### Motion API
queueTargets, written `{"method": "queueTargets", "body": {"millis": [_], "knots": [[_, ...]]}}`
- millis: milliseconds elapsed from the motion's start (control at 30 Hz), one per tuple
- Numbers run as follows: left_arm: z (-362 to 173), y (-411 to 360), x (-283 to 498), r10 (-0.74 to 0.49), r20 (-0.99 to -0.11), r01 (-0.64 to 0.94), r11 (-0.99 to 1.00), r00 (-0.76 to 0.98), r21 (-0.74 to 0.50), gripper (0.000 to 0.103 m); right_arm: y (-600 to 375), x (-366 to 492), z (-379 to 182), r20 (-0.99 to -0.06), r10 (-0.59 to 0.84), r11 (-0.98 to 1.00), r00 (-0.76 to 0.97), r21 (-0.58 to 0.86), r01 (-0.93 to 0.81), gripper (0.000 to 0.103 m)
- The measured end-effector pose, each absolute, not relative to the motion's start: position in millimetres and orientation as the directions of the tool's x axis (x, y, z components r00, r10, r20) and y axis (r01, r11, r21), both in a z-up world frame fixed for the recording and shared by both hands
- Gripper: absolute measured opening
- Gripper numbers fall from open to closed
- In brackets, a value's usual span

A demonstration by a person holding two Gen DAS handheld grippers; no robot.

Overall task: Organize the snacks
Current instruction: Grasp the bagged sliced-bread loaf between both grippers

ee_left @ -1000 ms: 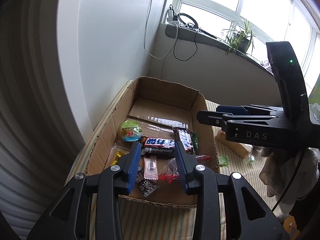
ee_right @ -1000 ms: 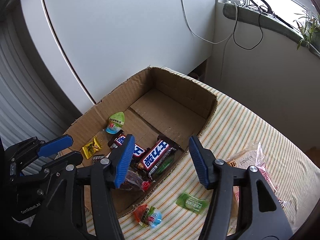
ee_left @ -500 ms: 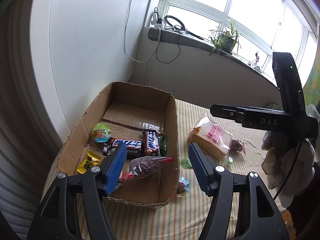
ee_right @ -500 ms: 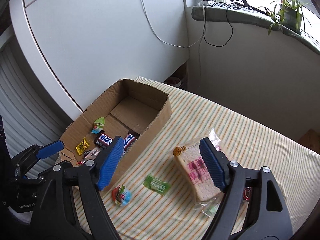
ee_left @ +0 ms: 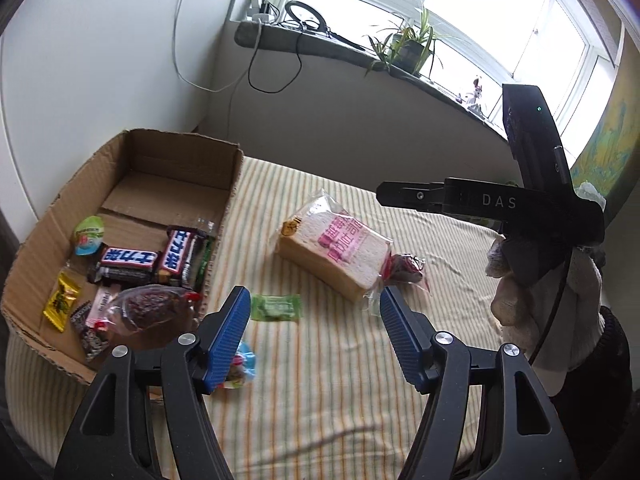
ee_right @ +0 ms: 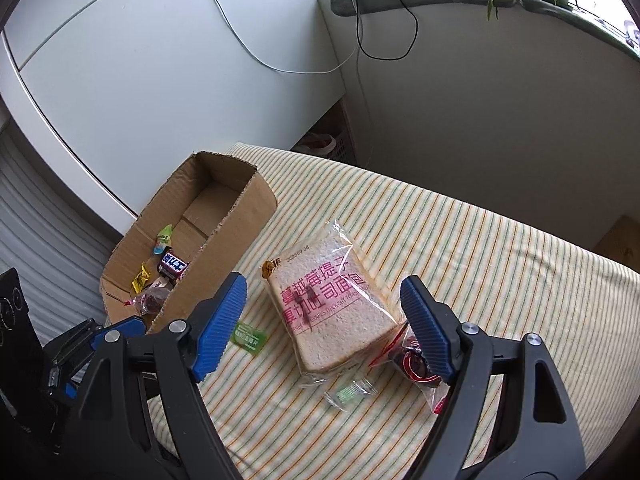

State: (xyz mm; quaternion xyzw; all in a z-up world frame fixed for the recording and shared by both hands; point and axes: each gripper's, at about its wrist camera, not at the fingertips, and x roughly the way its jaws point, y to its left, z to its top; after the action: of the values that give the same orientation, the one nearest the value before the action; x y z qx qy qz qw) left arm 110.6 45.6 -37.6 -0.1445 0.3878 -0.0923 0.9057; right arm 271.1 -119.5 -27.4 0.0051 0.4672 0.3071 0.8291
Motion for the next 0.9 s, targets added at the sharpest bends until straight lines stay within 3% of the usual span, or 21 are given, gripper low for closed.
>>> {"method": "queueTargets", "body": {"millis": [900], "knots": [[-99,9,190,-0.359,-0.745,-0.029,0.892,0.562,-0.451,0.067,-110,326,-109,-0.804,0.582,0.715,0.12,0.436,-0.547,0.082]]}}
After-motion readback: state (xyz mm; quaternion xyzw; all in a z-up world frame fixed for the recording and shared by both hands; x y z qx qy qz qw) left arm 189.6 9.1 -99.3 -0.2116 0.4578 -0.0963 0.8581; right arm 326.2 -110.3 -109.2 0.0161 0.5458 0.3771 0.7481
